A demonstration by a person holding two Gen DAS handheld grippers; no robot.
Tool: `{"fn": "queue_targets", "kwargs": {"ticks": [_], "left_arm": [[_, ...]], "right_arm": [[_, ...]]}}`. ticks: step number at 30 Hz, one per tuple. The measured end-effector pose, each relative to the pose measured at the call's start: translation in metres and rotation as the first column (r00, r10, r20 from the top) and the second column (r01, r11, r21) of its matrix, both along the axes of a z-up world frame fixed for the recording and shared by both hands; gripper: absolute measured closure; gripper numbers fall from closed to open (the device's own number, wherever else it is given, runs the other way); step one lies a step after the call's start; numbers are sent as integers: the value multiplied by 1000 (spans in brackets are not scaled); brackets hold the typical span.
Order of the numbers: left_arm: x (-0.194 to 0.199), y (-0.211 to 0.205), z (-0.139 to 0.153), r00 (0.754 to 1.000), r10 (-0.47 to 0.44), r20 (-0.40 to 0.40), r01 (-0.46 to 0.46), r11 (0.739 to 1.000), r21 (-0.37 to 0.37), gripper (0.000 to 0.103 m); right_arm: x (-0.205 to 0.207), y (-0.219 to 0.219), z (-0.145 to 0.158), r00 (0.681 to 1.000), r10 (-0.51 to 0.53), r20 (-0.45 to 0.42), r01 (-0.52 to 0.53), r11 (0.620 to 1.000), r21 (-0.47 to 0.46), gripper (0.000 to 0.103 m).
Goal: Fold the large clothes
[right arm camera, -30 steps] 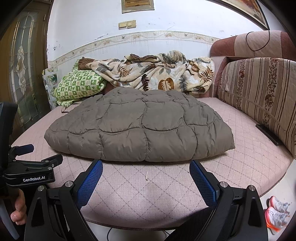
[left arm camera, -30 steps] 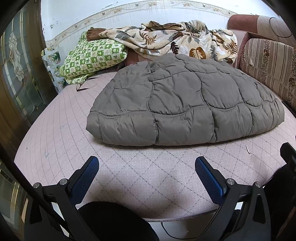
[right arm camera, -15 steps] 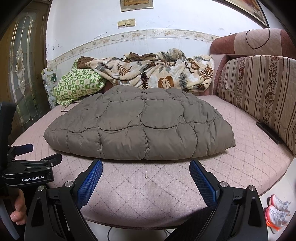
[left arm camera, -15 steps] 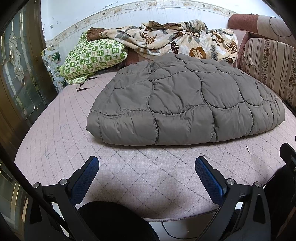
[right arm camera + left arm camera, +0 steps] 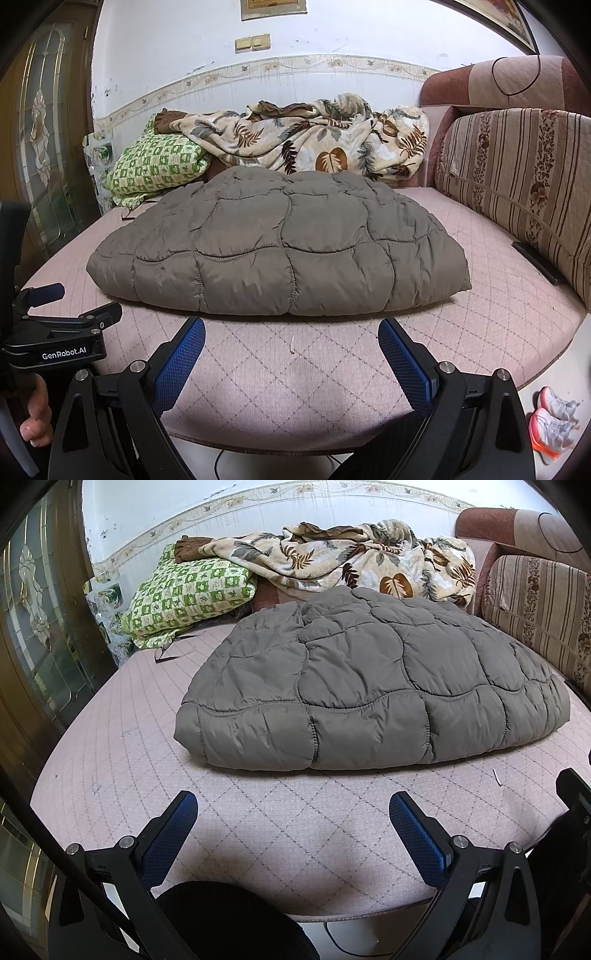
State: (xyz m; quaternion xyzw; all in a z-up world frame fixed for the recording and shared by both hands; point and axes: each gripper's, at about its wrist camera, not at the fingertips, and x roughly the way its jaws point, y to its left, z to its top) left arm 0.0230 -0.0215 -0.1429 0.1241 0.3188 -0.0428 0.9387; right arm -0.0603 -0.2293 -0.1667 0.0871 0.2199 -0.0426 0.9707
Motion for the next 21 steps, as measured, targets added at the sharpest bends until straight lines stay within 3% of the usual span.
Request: {"fn": "queue_targets", "kwargs": {"ticks": [13,17,21], "left_arm": [[0,0,-1,1000,3,1,-3,1000,6,0],[1,4,1,998,54,20,-55,998,42,0],[5,12,4,999,38,-19,-37,999,17,0]], "right_arm": [[2,-1,-2,1000,1,-8,-1,1000,1,6],[2,-1,-1,1000,1,-10,-1,1000,1,6],[2,-1,-1,1000,-2,-10,2,1000,-2,6]]}}
